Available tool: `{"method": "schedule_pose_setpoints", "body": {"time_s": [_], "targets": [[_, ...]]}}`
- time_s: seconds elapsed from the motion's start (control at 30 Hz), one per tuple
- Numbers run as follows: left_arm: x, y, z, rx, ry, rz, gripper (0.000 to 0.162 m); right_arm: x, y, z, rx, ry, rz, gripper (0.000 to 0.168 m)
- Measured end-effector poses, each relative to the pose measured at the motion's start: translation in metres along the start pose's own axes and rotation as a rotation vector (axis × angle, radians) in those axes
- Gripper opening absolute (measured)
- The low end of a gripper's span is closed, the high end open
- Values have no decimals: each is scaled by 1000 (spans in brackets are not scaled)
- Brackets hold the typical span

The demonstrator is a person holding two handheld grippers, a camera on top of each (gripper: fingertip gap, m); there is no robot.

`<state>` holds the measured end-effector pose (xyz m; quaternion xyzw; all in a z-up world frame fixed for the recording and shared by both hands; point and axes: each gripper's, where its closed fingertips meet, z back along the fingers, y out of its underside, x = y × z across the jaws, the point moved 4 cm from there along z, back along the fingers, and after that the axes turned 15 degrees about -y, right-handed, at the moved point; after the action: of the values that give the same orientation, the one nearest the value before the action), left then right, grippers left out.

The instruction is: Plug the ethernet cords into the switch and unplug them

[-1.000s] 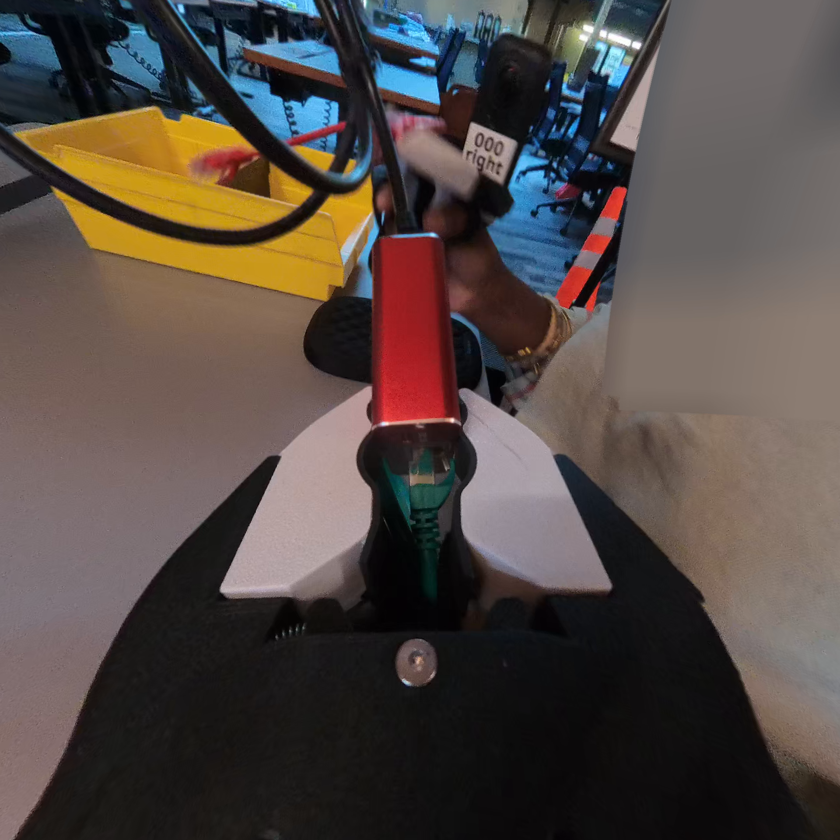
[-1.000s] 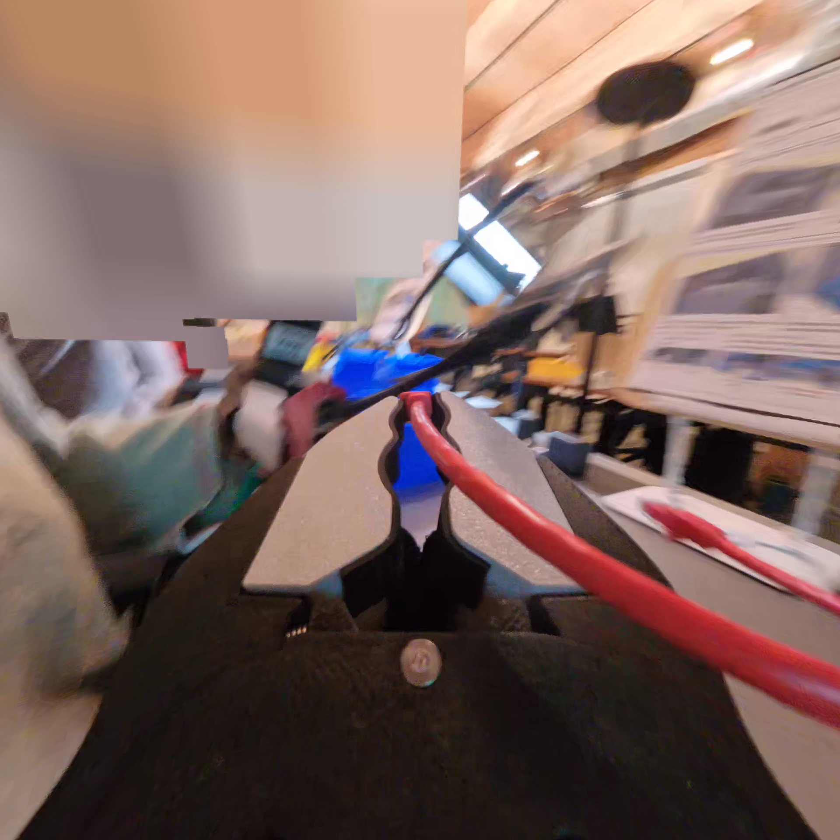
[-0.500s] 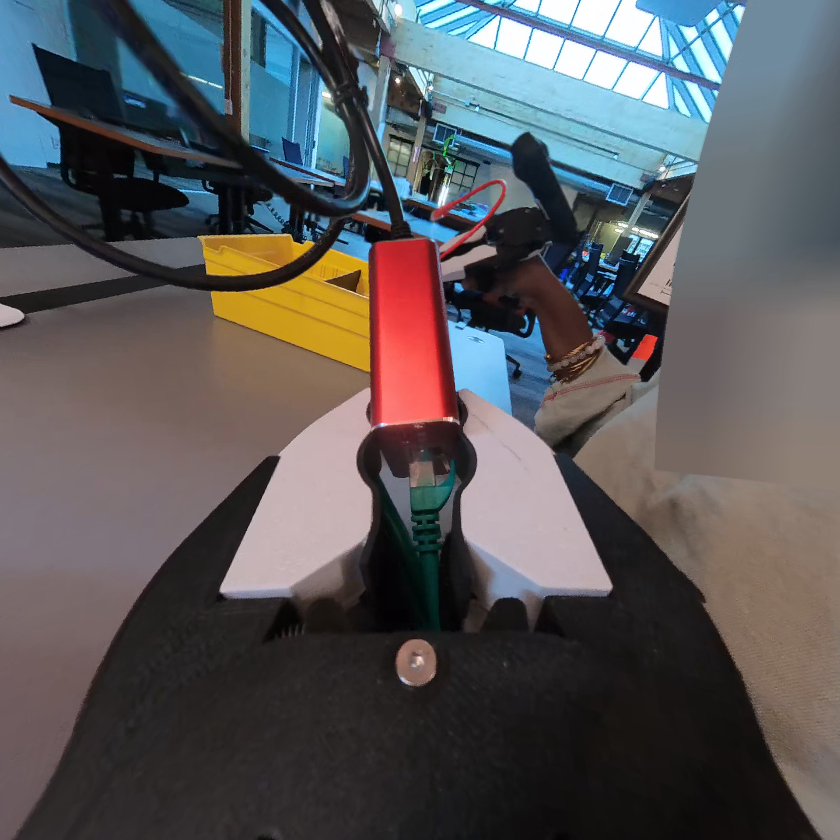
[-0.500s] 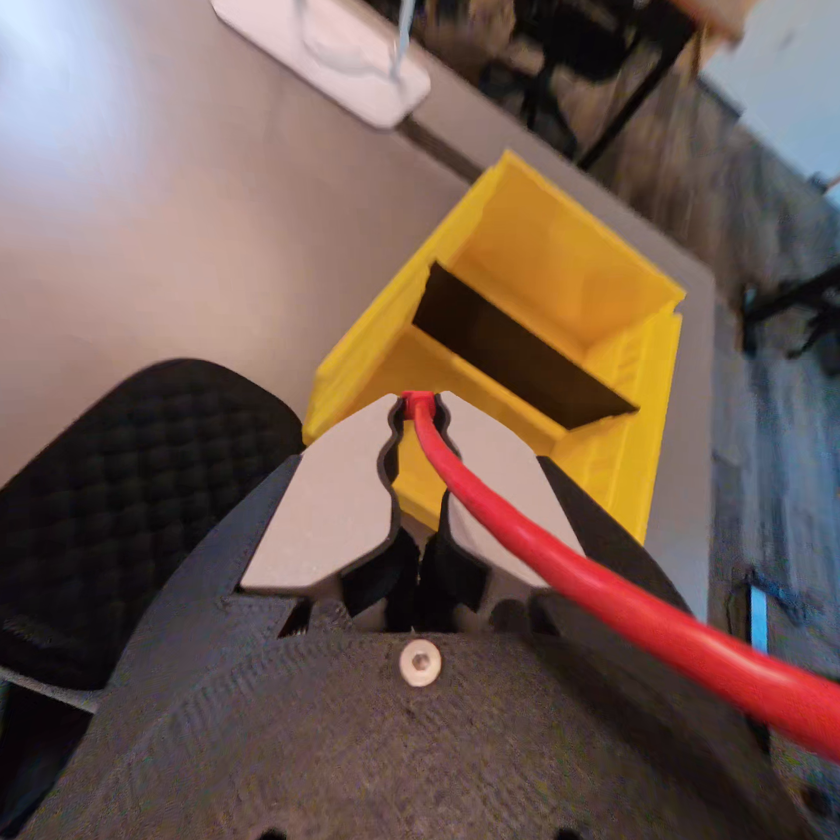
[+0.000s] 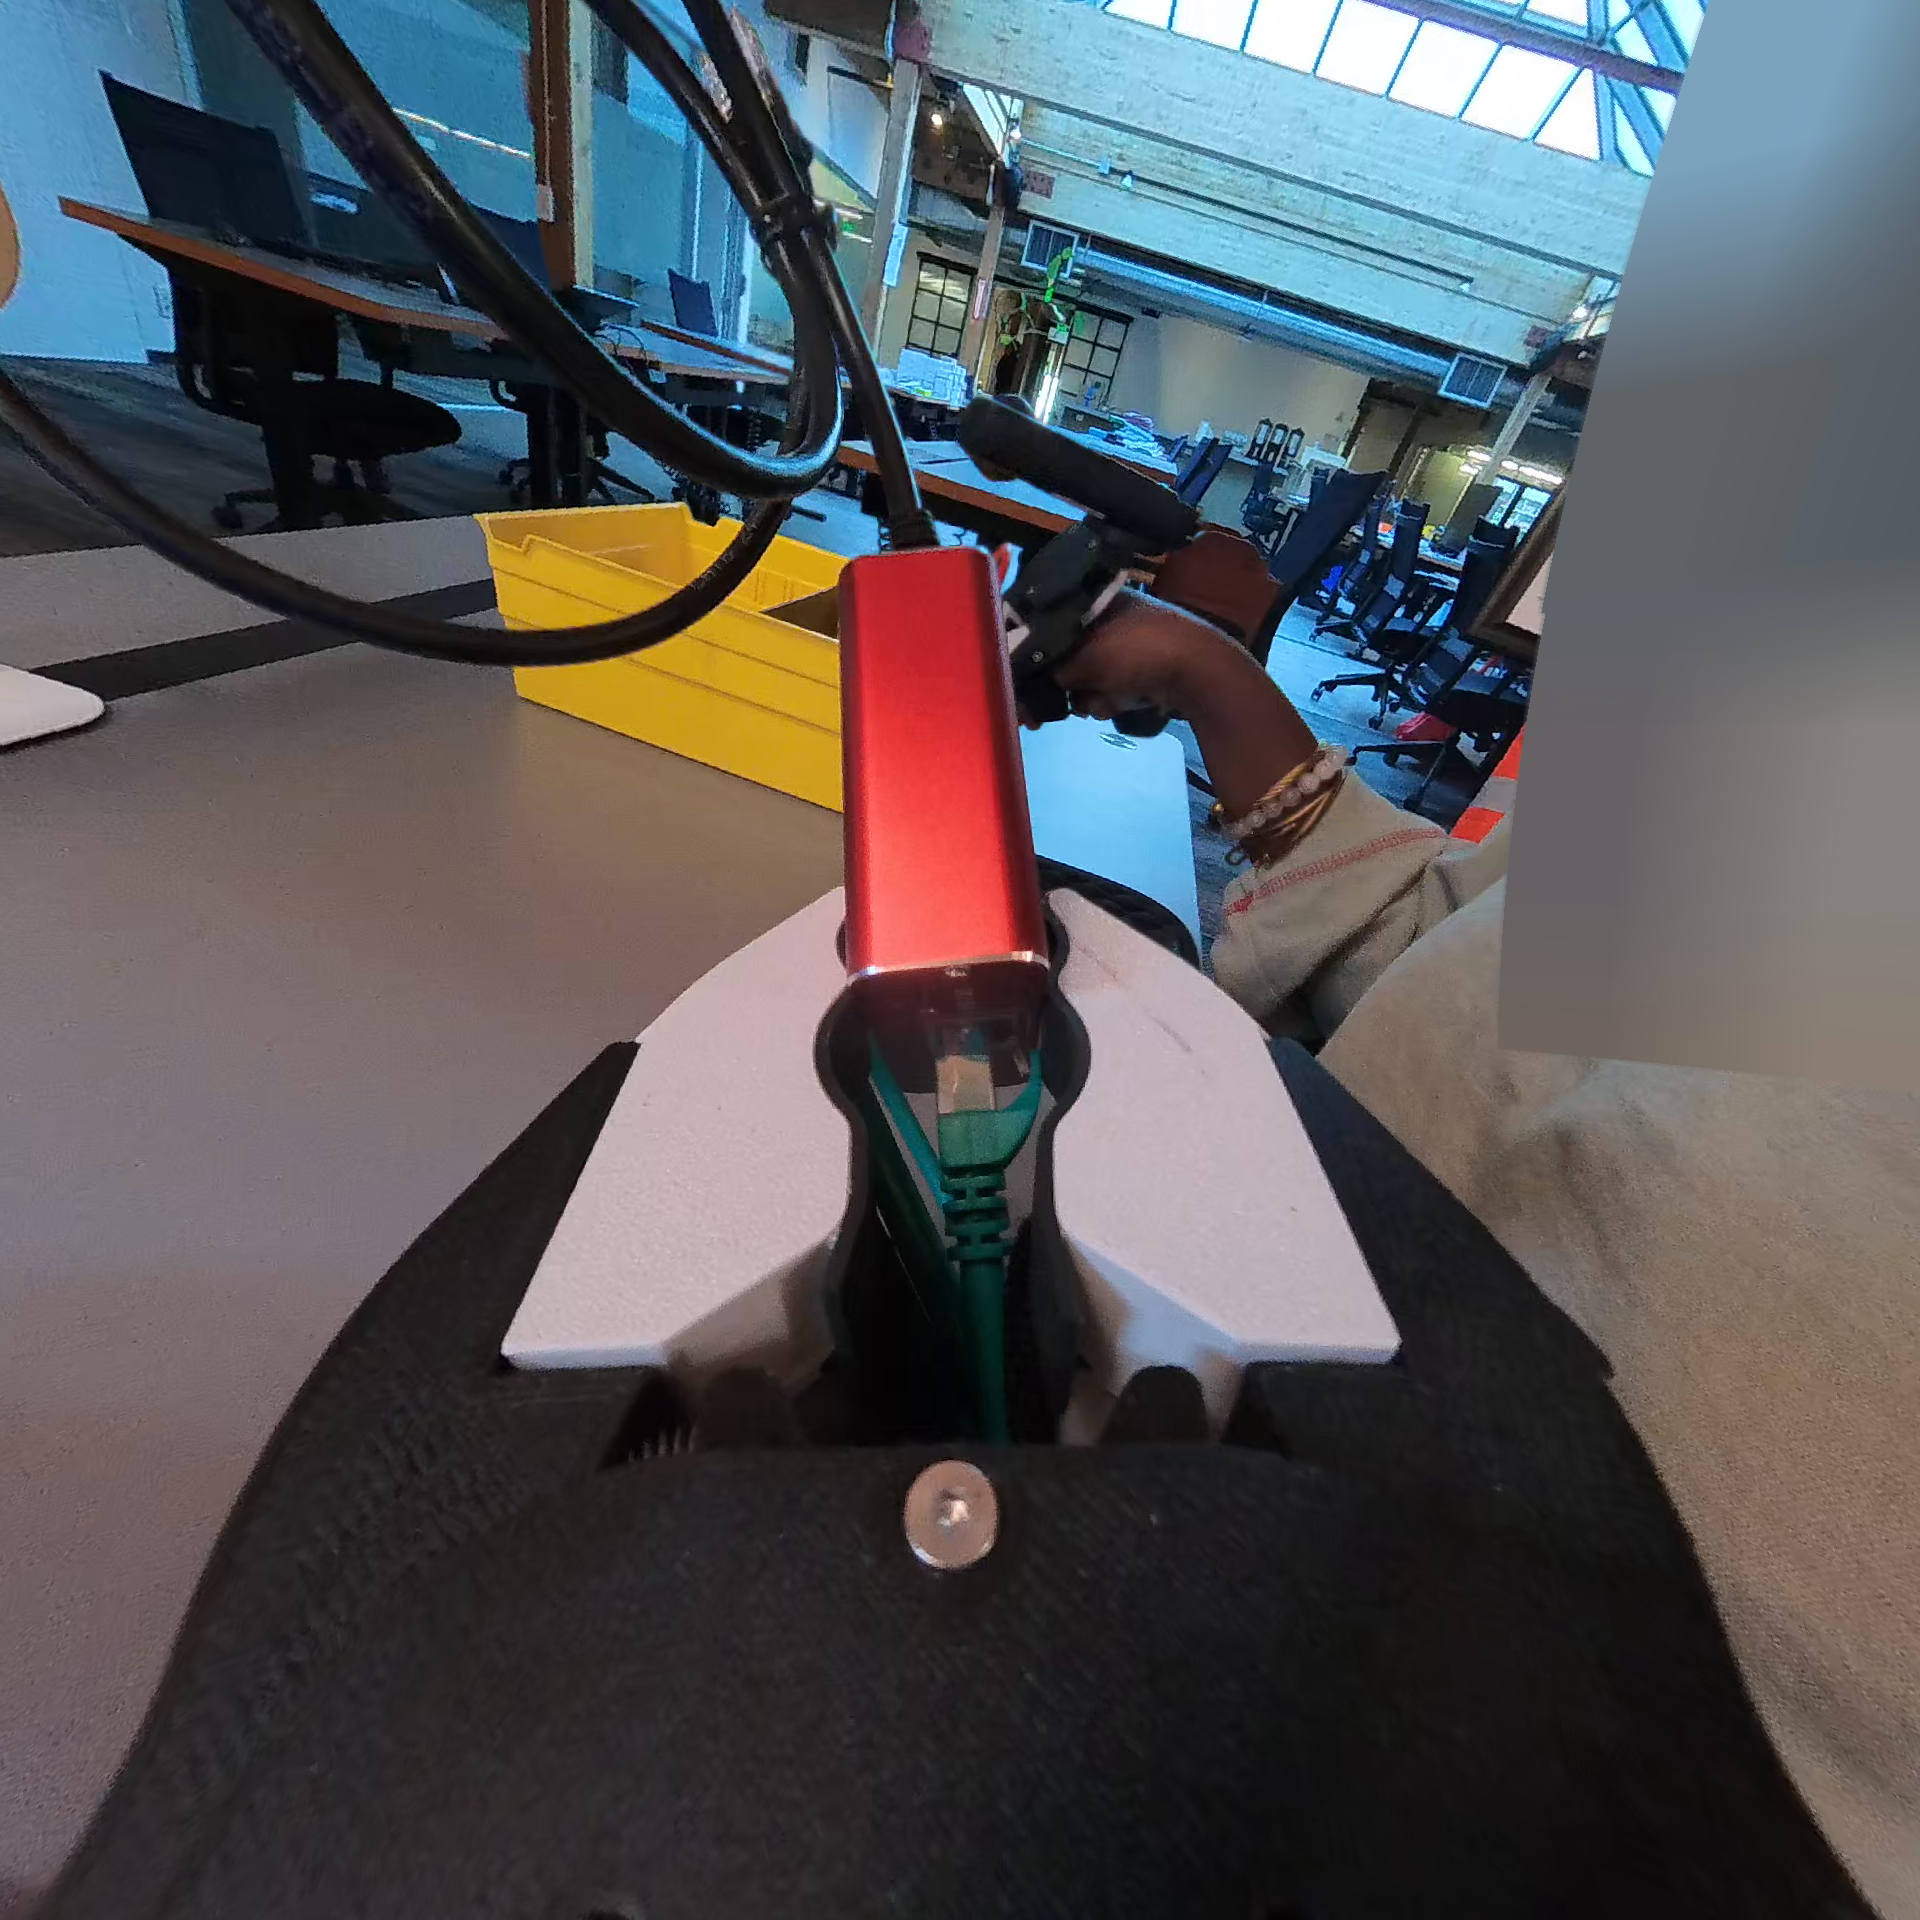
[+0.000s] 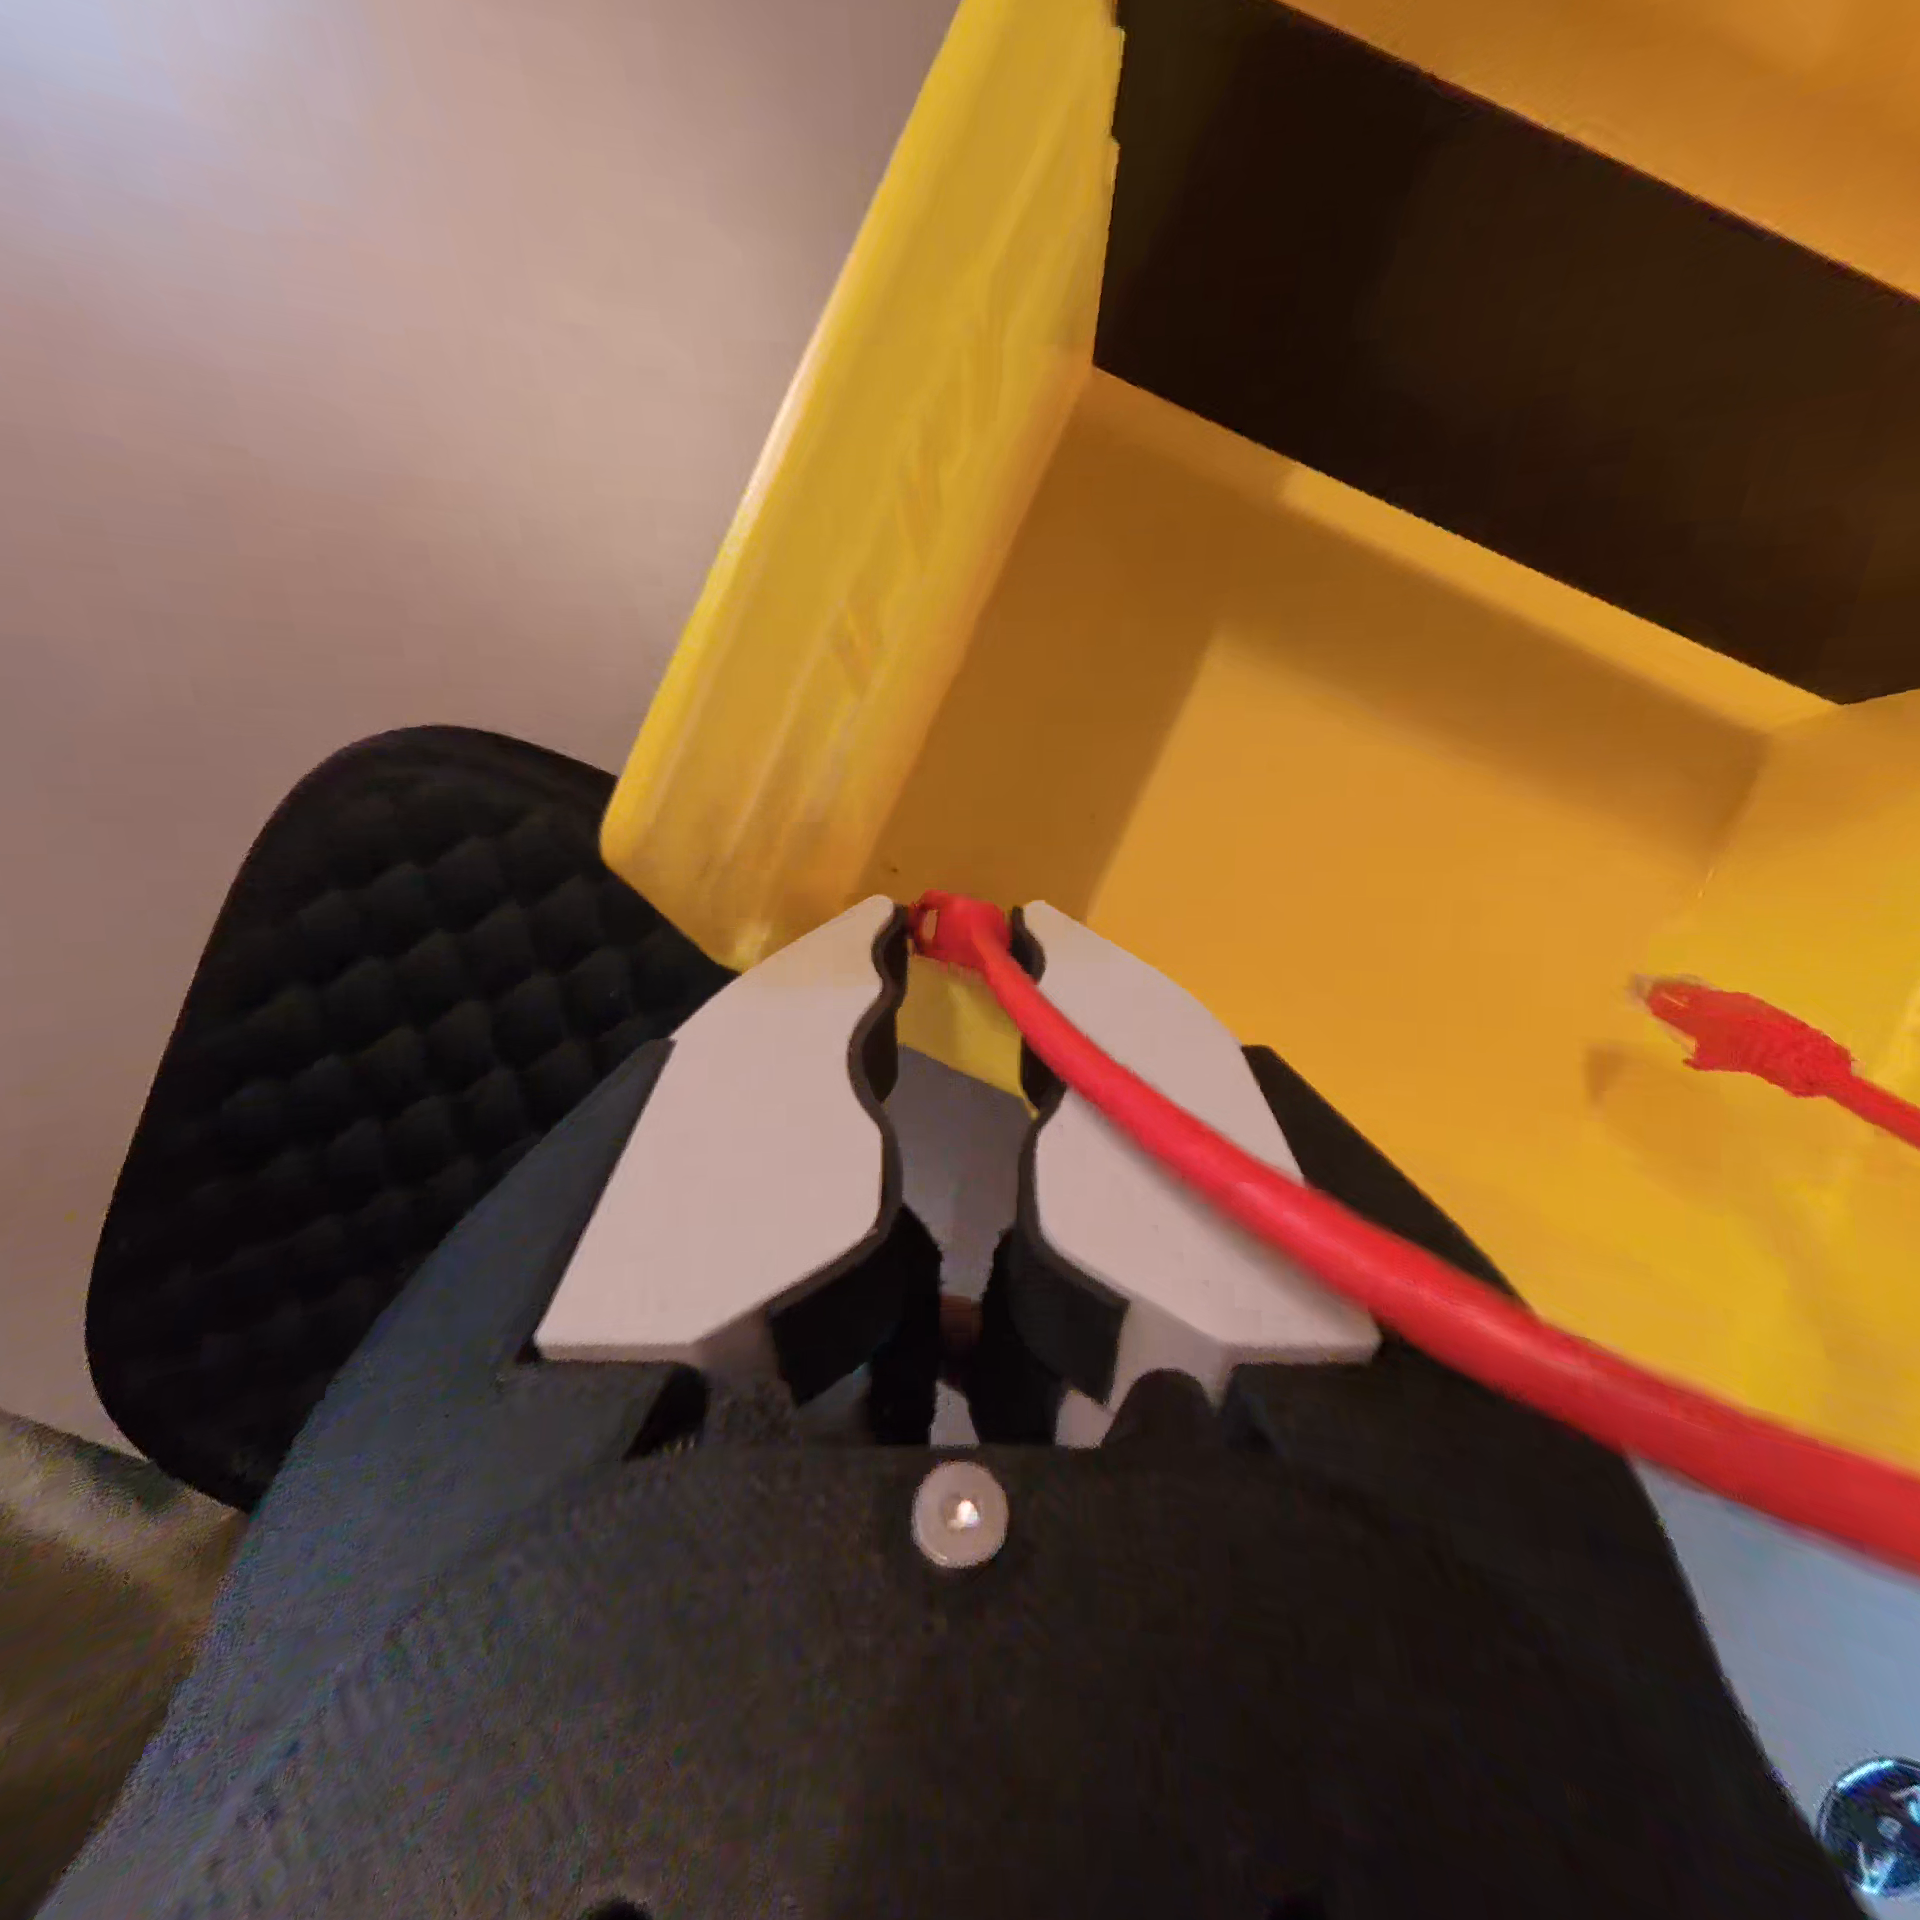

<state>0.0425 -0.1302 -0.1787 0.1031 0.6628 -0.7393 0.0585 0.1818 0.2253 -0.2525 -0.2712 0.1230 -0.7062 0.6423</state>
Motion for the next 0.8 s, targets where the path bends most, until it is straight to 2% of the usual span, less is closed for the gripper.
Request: {"method": "schedule_pose_setpoints", "body": {"time_s": [0.07, 0.17, 0.3, 0.47, 0.57, 0.73, 0.8], "targets": [[1, 0, 0, 5, -6, -4, 29, -1, -3, 0, 10, -6, -1, 39], [3, 1, 0, 9, -19, 2, 29, 0, -10, 8, 12, 6, 50, 52], [5, 1, -2, 9, -20, 23, 29, -6, -18, 21, 4, 87, 119, 53], [6, 2, -2, 17, -29, 25, 29, -17, -39, 40, -126, 257, 287, 56], [6, 2, -3, 18, -31, 25, 29, -25, -49, 36, -179, 270, 354, 55], [6, 2, -3, 23, -33, 20, 29, -40, -55, 24, -196, 252, 342, 56], [6, 2, -4, 28, -32, 23, 29, -36, -61, 29, -258, 252, 332, 52]]}}
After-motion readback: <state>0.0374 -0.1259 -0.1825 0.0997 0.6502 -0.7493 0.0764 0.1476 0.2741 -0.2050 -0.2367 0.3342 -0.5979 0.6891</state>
